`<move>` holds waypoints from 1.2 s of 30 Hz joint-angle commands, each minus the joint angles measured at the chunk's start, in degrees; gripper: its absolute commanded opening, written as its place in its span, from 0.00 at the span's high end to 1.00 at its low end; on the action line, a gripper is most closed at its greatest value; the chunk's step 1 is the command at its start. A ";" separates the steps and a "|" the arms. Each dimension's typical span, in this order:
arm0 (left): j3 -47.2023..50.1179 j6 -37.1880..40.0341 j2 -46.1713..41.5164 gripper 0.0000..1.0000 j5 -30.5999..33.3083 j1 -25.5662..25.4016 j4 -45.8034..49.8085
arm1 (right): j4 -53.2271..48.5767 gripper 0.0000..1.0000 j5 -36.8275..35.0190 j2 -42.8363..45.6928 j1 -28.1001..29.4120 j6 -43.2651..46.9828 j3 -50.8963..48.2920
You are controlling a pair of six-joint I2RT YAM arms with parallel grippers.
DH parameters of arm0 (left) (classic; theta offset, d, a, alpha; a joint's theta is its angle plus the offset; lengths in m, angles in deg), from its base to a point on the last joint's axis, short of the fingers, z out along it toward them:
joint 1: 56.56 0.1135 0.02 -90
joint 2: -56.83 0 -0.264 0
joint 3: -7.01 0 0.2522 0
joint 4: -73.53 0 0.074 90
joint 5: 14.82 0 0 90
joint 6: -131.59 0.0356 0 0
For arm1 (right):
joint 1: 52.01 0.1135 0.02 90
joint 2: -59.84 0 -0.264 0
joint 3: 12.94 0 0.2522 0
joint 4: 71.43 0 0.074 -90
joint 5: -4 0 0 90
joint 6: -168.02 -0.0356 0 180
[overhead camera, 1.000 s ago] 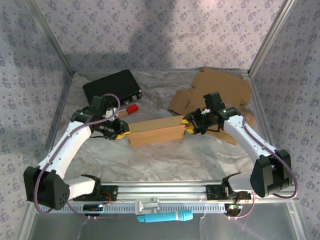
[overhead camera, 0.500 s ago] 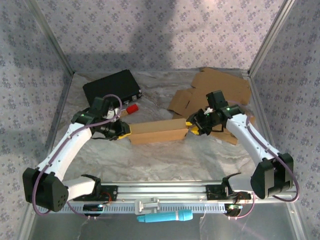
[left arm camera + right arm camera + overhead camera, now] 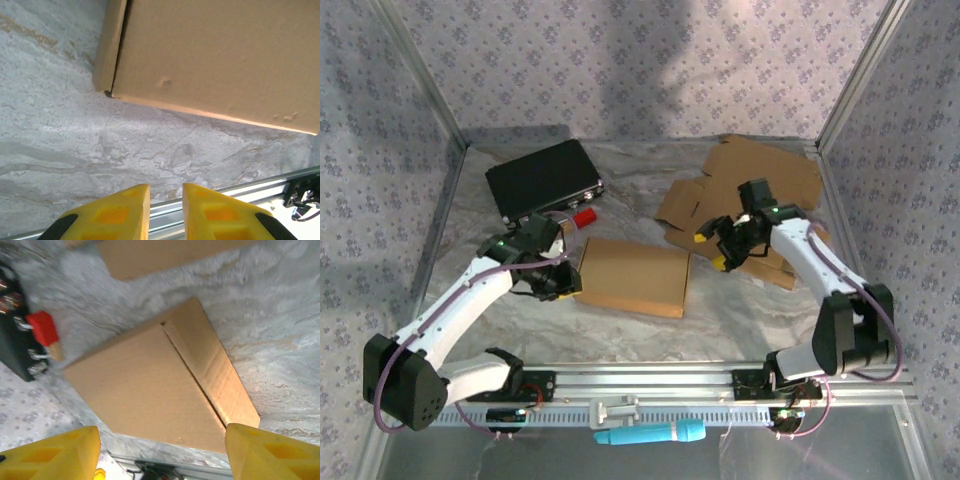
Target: Fold the paper box
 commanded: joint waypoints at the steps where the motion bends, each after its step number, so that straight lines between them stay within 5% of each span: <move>1: 1.42 -3.13 -0.65 0.76 2.12 -0.68 -0.29 | 0.62 0.34 1.97 -1.34 2.94 -1.14 -3.49; 7: -0.94 -5.04 -1.54 0.69 3.86 -0.65 0.27 | 0.97 0.32 -4.45 -1.14 4.16 7.18 -3.63; 20: -5.78 -6.21 -5.63 0.61 6.76 0.42 -10.41 | -0.01 0.29 -4.12 -13.33 11.03 30.32 1.87; 27: -5.35 -6.41 -8.19 0.61 7.36 0.88 -11.43 | 5.99 0.42 -2.45 -18.60 17.58 29.12 3.32; 36: -6.45 -5.95 -9.63 0.62 7.27 1.02 -10.34 | 10.32 0.52 -3.67 -30.46 25.52 18.99 17.14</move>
